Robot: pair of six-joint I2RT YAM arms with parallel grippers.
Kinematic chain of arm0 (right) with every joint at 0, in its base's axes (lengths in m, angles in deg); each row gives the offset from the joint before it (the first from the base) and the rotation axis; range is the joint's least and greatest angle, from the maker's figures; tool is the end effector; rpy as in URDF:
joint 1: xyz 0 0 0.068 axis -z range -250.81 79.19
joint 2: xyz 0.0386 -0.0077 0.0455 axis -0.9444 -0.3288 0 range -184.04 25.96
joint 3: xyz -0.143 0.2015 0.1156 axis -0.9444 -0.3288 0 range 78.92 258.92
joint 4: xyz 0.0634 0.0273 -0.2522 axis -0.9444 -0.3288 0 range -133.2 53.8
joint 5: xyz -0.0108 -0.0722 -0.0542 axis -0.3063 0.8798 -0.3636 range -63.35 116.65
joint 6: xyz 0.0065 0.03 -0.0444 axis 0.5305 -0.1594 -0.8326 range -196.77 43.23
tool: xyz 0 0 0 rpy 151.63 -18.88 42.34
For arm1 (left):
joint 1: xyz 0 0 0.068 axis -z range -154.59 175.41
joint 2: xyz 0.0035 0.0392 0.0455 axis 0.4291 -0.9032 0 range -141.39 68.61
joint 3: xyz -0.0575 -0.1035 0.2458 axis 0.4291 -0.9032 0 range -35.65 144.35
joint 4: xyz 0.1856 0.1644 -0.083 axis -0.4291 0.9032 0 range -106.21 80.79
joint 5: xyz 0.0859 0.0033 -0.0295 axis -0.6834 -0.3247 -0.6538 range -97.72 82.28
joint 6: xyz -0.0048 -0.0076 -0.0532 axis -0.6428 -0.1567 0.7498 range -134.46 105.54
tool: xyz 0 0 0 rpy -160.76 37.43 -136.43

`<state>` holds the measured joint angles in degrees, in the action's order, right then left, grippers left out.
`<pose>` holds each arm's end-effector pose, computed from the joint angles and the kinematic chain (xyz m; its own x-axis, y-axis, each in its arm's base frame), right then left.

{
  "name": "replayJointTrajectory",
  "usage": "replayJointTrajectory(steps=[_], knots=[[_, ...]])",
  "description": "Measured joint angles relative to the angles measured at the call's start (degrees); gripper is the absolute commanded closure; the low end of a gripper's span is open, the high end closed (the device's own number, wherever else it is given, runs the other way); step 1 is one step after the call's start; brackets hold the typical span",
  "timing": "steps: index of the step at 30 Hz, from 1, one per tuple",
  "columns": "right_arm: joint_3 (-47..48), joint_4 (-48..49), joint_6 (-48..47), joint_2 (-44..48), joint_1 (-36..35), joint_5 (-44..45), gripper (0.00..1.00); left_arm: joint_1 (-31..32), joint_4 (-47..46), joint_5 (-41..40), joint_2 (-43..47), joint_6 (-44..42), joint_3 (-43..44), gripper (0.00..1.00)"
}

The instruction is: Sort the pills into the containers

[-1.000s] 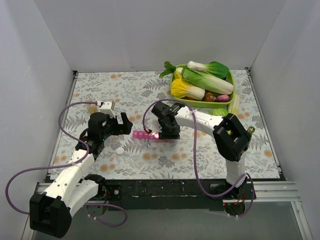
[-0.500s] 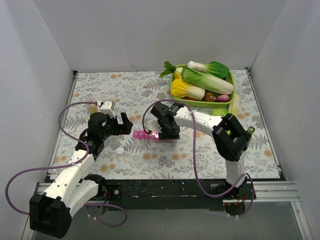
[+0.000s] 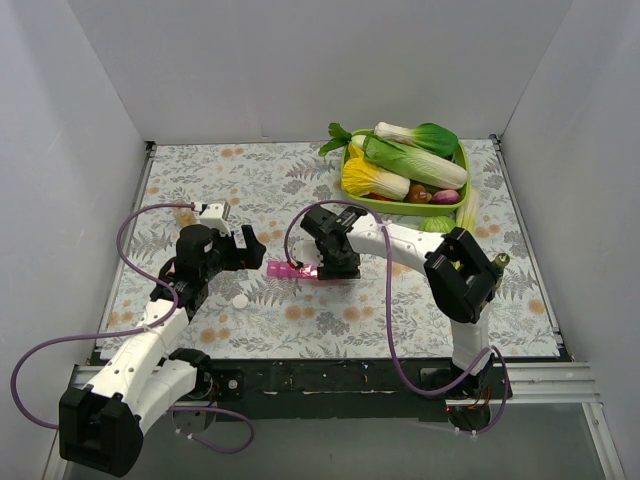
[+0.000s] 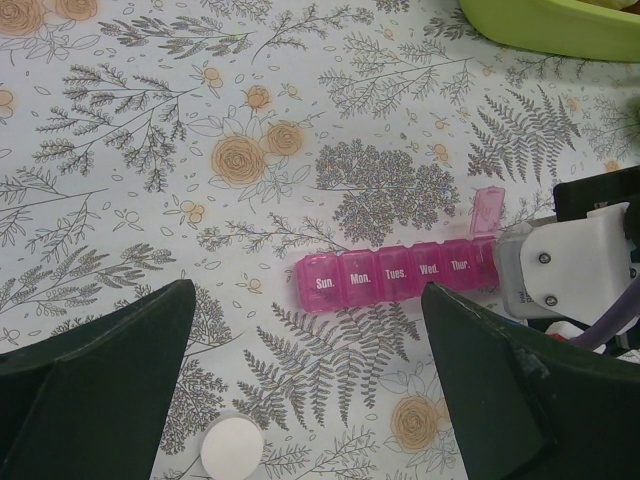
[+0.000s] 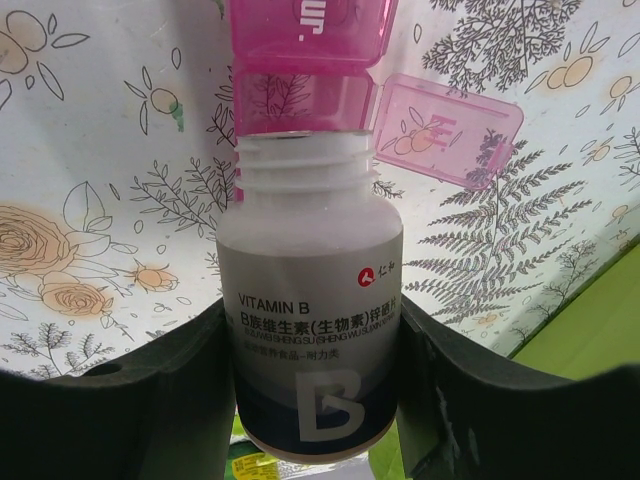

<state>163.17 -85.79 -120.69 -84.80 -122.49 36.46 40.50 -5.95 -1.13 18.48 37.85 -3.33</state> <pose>0.2439 0.2990 0.1987 0.0852 -0.9947 -0.0584 -0.9561 -0.0651 -0.2857 0.1909 -0.0556 0.2467 -0.5597 -0.6633 -0.4968 -0.1417 0.6672 -0.7313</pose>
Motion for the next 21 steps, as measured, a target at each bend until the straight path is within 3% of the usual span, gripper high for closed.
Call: replayJointTrajectory(steps=[21], knots=[[0.09, -0.02, -0.44, 0.0, -0.59, 2.05, 0.95, 0.0, 0.0, 0.13, 0.0, -0.02, 0.0, 0.02]])
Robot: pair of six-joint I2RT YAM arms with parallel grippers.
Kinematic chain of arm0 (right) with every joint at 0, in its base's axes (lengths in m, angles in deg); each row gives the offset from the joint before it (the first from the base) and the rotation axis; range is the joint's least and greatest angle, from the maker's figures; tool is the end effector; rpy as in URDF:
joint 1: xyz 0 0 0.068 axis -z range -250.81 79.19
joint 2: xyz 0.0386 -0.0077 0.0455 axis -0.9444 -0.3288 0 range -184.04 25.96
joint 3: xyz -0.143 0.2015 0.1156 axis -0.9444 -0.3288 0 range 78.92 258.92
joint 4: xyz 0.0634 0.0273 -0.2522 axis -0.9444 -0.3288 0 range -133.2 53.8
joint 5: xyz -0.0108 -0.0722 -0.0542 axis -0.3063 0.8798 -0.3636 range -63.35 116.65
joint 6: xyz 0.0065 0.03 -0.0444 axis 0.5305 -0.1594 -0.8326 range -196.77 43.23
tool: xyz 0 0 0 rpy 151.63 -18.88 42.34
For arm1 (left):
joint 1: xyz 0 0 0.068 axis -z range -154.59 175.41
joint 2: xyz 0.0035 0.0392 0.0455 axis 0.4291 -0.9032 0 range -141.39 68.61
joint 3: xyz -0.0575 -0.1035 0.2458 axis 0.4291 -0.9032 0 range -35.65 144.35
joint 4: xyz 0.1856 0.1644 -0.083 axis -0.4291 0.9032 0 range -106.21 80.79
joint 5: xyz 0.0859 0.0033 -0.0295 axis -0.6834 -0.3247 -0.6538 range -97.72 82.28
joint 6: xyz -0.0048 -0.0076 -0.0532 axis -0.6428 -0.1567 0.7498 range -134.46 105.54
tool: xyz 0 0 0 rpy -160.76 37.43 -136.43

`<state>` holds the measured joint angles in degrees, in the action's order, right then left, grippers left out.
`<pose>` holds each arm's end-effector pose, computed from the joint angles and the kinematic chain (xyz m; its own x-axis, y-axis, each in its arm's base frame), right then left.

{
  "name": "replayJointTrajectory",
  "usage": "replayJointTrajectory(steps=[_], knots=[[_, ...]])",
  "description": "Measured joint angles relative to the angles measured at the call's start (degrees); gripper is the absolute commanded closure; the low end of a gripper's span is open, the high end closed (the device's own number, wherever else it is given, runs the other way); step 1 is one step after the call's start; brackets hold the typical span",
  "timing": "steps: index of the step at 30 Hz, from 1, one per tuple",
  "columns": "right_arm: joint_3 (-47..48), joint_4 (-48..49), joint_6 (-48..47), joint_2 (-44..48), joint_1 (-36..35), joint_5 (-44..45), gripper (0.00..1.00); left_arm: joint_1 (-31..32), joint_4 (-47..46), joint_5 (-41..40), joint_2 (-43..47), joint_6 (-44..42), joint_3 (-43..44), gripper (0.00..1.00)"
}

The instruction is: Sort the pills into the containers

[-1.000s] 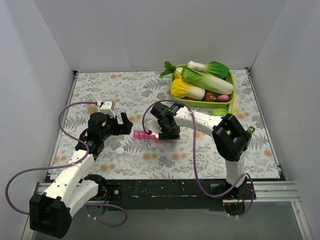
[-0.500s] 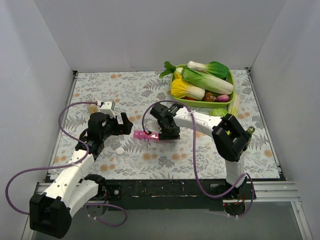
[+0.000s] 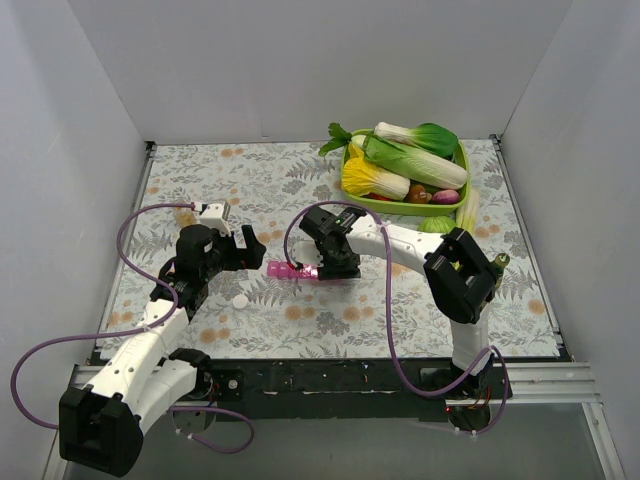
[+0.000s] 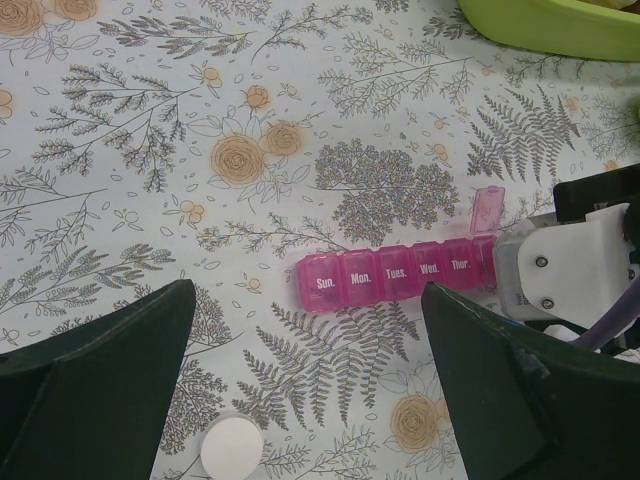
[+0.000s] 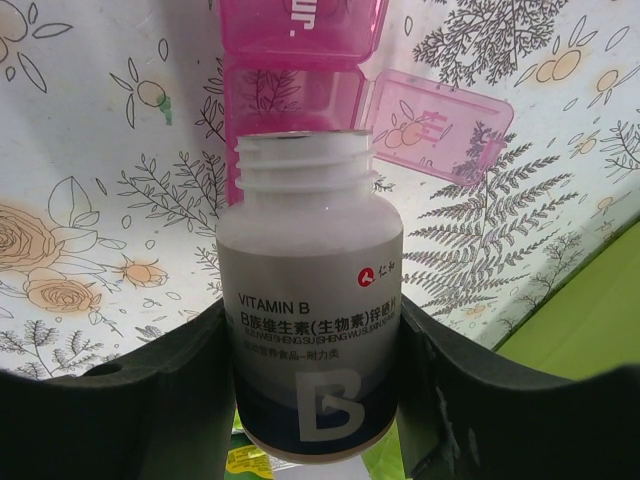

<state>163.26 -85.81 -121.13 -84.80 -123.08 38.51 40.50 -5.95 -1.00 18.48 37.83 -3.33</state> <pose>0.2419 0.3008 0.1994 0.0954 -0.9949 -0.0332 -0.9469 -0.0804 -0.3113 0.1908 -0.0557 0.2467 -0.5612 -0.6625 -0.4962 -0.1404 0.6670 -0.7317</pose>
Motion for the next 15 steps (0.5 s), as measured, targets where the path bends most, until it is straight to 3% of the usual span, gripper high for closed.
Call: replayJointTrajectory(steps=[15], knots=[[0.0, -0.04, -0.74, 0.0, -0.66, 0.92, 0.95, 0.0, 0.0, 0.17, 0.0, 0.0, 0.0, 0.02]])
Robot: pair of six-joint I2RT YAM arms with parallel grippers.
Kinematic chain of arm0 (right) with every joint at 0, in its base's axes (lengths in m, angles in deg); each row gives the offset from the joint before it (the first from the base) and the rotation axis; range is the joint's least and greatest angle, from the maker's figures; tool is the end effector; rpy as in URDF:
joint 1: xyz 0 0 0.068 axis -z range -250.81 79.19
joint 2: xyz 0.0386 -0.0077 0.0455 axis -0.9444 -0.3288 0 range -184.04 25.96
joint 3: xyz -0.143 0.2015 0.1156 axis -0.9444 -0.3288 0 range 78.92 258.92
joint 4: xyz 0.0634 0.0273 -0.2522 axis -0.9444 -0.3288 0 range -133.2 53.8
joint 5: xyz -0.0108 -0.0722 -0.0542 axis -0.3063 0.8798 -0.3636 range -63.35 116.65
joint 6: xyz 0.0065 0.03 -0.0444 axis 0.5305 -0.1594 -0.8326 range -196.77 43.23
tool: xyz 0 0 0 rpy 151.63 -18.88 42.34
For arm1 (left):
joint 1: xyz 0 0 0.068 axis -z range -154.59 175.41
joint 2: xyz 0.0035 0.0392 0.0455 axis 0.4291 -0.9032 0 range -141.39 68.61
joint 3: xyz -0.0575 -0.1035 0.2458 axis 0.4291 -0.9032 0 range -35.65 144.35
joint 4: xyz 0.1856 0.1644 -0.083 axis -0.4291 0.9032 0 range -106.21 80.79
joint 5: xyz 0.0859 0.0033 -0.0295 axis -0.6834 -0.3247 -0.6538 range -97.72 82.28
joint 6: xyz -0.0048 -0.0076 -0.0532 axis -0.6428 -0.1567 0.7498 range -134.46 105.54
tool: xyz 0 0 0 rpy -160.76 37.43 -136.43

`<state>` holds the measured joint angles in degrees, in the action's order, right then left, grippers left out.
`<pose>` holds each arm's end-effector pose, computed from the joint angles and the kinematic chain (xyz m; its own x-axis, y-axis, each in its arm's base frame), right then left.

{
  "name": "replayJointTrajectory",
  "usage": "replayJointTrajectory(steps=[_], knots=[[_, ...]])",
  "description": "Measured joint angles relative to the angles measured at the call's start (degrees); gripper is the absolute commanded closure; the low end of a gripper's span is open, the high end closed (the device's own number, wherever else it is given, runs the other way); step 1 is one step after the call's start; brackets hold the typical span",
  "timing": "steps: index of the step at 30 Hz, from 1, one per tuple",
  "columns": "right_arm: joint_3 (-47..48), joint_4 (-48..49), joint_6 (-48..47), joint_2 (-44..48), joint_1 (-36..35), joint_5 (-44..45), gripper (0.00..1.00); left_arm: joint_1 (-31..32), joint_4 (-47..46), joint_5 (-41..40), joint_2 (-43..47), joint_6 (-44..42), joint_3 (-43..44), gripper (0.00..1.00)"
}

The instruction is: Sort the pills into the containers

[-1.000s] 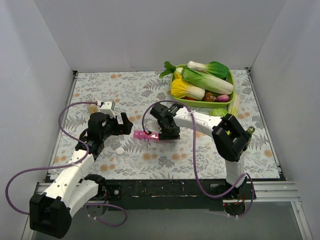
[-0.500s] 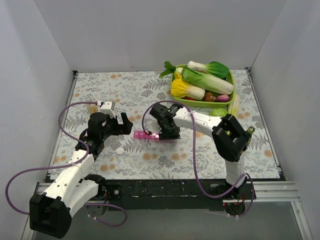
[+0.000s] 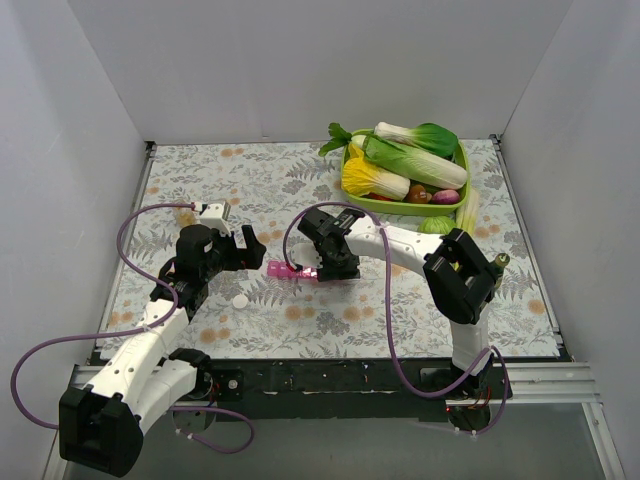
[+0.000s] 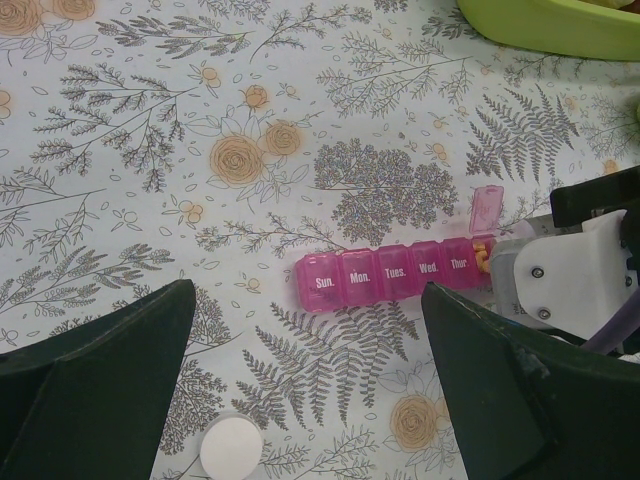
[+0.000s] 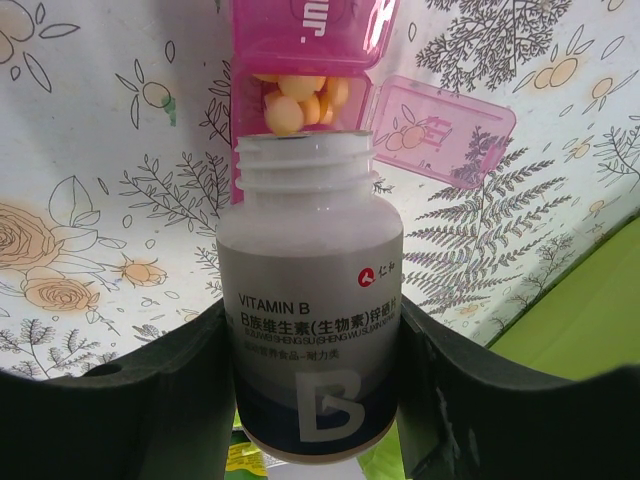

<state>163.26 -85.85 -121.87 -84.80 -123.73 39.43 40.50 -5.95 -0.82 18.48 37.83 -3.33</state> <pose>0.2388 0.3031 0.1995 0.1153 -0.9932 -0.0179 -0.9411 -0.1035 -0.3220 0.1908 -0.0558 0.2467 -0.5632 -0.6616 -0.4950 -0.1388 0.6663 -0.7326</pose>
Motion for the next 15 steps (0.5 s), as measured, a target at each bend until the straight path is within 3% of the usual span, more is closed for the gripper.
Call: replayJointTrajectory(steps=[15], knots=[[0.0, 0.11, 0.04, 0.0, 0.04, -0.72, 0.96, -0.04, 0.0, 0.0, 0.0, 0.0, 0.0, 0.02]])
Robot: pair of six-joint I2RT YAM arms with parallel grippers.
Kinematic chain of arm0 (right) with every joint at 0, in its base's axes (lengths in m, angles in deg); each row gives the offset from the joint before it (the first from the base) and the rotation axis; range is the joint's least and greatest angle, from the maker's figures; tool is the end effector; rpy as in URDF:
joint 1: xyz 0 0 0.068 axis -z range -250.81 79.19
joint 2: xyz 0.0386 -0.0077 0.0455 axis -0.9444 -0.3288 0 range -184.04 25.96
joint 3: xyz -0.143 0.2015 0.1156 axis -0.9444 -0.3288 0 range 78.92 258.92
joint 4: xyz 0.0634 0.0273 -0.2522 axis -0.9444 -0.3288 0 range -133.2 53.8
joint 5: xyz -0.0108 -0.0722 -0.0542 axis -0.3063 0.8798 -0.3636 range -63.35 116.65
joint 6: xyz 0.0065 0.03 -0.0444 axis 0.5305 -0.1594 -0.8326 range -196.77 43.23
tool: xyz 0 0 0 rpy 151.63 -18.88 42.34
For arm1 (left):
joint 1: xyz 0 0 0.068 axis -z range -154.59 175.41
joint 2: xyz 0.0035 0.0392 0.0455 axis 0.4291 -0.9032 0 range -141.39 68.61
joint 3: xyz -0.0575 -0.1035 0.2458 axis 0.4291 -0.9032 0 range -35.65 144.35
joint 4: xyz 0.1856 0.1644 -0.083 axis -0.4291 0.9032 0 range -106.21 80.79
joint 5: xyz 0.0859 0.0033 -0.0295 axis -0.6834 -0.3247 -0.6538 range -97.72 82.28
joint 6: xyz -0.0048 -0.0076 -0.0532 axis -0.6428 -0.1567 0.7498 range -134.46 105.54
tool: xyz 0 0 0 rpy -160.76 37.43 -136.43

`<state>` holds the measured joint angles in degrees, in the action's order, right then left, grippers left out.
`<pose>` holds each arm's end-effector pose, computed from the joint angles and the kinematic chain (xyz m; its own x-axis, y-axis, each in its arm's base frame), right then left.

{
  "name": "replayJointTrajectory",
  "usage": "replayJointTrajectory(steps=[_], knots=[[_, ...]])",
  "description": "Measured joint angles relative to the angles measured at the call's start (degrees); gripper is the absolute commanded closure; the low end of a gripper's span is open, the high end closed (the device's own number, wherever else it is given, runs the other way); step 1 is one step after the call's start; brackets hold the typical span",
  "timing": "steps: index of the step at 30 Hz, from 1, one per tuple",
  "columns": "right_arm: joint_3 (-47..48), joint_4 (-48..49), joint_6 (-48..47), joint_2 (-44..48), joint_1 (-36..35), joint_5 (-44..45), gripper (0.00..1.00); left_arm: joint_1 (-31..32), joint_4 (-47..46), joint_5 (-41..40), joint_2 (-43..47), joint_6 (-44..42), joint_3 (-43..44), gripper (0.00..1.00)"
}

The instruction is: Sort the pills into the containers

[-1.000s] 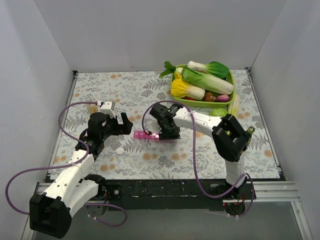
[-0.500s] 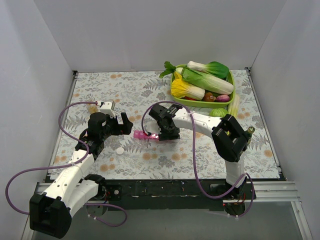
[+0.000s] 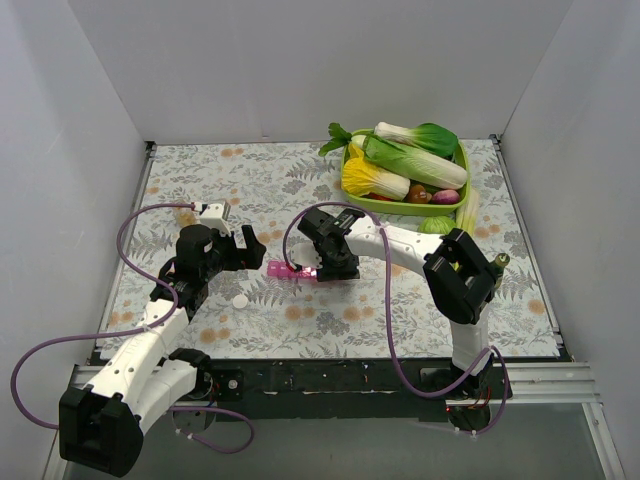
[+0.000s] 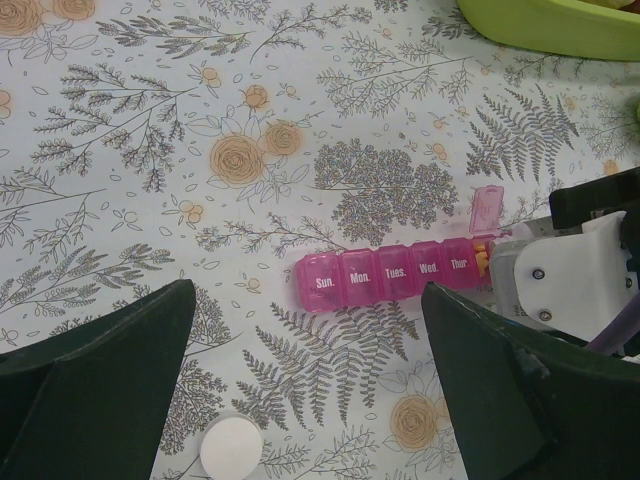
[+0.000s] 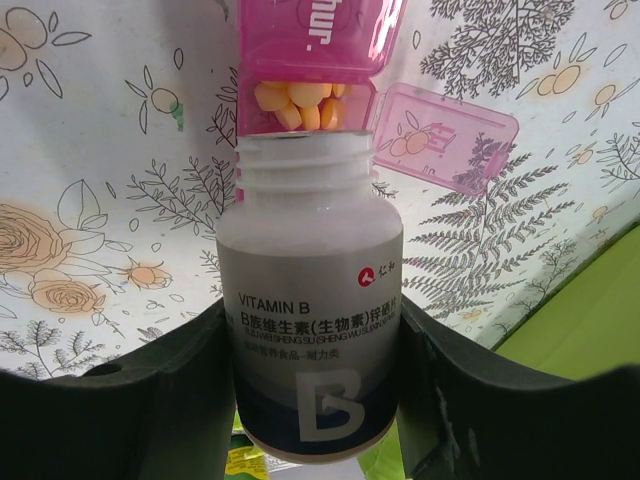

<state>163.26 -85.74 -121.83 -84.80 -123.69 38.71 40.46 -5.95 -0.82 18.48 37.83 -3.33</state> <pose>0.2388 0.3034 0.1994 0.1168 -0.9928 -0.0280 -0.9436 -0.1022 -0.3148 0.1908 -0.0557 0.2467 -0.5627 -0.6620 -0.4950 -0.1393 0.6662 -0.7326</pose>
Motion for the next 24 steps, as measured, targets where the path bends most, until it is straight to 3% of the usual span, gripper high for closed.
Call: replayJointTrajectory(steps=[15, 24], knots=[[-0.72, 0.5, 0.17, 0.66, 1.97, -2.34, 0.96, 0.0, 0.0, 0.02, 0.0, 0.0, 0.0, 0.02], [-2.03, 1.7, 0.33, 5.35, 4.24, -8.09, 0.96, 0.0, 0.0, 0.39, 0.0, 0.0, -0.02, 0.02]])
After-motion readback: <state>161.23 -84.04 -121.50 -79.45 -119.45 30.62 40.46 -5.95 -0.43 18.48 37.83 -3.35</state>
